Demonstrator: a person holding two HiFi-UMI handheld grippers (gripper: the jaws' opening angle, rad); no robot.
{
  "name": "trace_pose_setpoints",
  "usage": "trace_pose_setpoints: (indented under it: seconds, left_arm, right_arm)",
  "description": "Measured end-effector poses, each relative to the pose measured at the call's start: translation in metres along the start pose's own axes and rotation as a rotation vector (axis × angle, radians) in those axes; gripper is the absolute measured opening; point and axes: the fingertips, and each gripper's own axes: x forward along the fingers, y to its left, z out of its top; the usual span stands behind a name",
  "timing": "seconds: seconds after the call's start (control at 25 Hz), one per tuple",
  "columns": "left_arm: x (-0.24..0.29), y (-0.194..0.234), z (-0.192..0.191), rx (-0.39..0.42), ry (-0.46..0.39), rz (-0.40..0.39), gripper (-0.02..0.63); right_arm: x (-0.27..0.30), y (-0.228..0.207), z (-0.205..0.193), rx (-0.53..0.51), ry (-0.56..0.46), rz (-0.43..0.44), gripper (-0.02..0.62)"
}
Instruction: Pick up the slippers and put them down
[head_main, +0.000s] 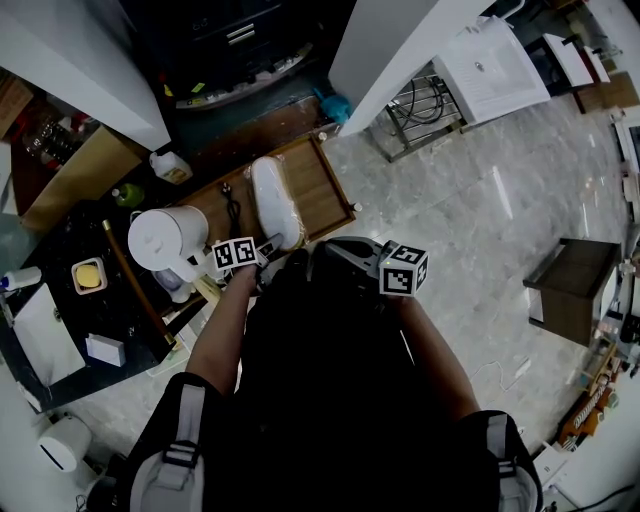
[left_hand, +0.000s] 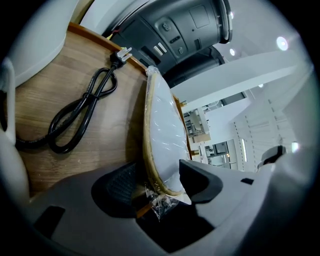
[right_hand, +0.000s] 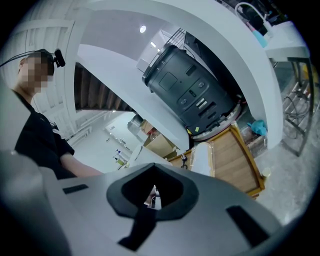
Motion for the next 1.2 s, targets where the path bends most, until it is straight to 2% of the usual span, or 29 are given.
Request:
trace_pose_setpoints:
  seconds: [0.36, 0.56, 0.72, 0.96, 1.2]
  left_arm:
    - [0.004, 0.000, 0.002, -0.006, 0.019, -0.037, 0.252]
    - [0.008, 0.002, 0.002, 0.018, 0.052, -0.013, 0.199]
    - [0.011, 0.001, 0.003, 0.034, 0.040, 0.001, 0.168]
    - [0.009, -0.010, 0.006, -0.006, 0.015, -0.066, 0.112]
    - [0.008, -0.022, 0.011, -0.009, 0.011, -0.122, 0.089]
  right_arm:
    - [0.001, -0.001, -0.003, 0.001, 0.016, -0.011, 0.006]
    - [0.002, -0.002, -0.003, 0.003, 0.012, -0.014, 0.008]
    - [0.001, -0.005, -0.005, 0.001, 0.012, -0.019, 0.008]
    - [0.000, -0.004, -0.004, 0.004, 0.008, -0.021, 0.006]
    - [0.004, -0.003, -0.003, 0.002, 0.010, -0.018, 0.006]
